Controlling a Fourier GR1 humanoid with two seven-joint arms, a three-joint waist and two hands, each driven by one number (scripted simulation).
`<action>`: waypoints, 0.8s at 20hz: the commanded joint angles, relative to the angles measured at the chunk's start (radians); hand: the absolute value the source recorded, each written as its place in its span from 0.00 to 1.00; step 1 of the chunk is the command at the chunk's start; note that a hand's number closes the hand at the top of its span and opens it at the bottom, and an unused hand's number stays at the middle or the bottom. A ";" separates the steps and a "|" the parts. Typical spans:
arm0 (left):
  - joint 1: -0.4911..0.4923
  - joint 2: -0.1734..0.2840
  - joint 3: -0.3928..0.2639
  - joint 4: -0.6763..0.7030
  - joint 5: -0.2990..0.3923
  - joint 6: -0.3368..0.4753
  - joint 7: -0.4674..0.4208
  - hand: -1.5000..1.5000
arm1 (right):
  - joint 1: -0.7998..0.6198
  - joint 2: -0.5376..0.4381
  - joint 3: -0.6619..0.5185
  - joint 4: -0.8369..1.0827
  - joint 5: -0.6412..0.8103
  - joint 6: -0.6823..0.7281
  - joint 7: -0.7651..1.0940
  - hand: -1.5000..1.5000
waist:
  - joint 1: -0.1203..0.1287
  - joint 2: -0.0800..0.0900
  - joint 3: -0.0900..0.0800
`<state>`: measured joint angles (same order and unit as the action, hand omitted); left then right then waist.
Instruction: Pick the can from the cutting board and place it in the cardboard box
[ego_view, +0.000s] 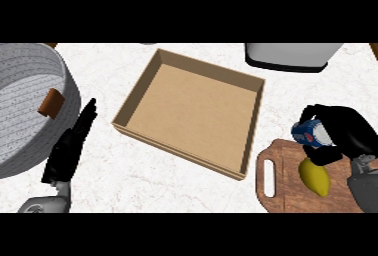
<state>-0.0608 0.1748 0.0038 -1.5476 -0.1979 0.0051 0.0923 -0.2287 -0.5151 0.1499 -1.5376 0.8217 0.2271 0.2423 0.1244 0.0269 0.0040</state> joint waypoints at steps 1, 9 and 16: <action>0.007 -0.005 -0.009 0.018 -0.004 -0.003 -0.027 0.50 | -0.115 -0.089 0.067 0.095 0.010 -0.005 -0.294 1.00 | 0.008 0.007 0.001; 0.033 0.006 0.022 0.010 -0.016 0.027 -0.021 0.50 | -0.381 -0.010 -0.052 0.389 -0.196 -0.021 -0.673 1.00 | -0.051 -0.011 -0.001; -0.009 -0.012 0.021 -0.025 -0.014 0.038 0.057 0.50 | -0.591 0.086 -0.120 0.512 -0.380 0.144 -0.817 1.00 | -0.085 -0.020 -0.003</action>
<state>-0.0412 0.1631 0.0181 -1.5497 -0.2144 0.0395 0.1014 -0.7180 -0.4848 0.0512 -1.0905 0.5180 0.3073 -0.5068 0.0591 0.0126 0.0021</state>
